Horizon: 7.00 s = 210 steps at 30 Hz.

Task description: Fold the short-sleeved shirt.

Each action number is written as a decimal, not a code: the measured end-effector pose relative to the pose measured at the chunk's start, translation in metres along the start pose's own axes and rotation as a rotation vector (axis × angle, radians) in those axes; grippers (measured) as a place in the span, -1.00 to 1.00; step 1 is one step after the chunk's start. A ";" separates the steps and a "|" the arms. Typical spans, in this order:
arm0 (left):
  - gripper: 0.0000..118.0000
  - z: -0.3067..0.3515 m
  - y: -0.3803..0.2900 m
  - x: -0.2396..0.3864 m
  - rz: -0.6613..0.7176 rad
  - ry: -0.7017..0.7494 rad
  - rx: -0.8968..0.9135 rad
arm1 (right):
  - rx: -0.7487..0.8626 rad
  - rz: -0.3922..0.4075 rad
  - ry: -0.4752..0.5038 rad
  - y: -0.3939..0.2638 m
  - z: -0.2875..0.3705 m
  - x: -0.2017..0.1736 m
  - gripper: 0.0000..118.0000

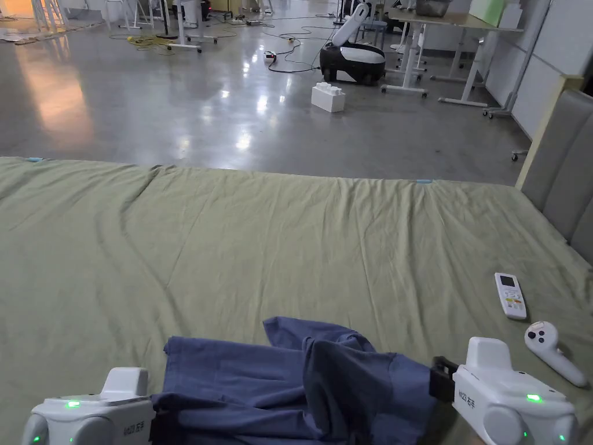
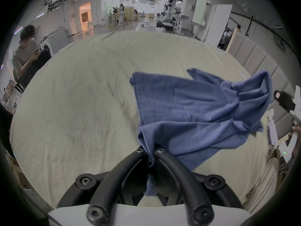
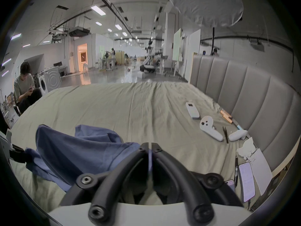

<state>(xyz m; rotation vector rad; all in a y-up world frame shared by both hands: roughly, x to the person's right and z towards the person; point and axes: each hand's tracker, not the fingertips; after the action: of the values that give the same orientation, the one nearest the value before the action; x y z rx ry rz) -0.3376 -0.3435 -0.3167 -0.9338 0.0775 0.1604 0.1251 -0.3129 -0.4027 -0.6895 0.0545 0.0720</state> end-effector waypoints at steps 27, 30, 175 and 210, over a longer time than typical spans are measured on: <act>-0.89 0.045 0.027 0.002 0.029 -0.023 0.143 | 0.044 0.001 0.053 0.010 0.002 0.001 -0.92; -0.89 0.063 0.044 -0.002 0.018 -0.021 0.207 | 0.122 0.026 0.042 0.033 0.027 0.005 -0.92; -0.92 0.134 -0.016 0.038 -0.003 0.109 0.702 | 0.601 0.084 -0.033 -0.020 0.146 -0.097 -0.82; 0.16 -0.043 0.058 -0.144 0.387 0.086 -0.057 | 0.339 0.125 -0.025 -0.045 0.068 -0.093 -0.99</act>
<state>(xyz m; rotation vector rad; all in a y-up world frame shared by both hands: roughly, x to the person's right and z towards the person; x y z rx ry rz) -0.4892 -0.3592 -0.3685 -0.9752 0.3357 0.4827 0.0380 -0.3083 -0.3151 -0.3457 0.0835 0.1865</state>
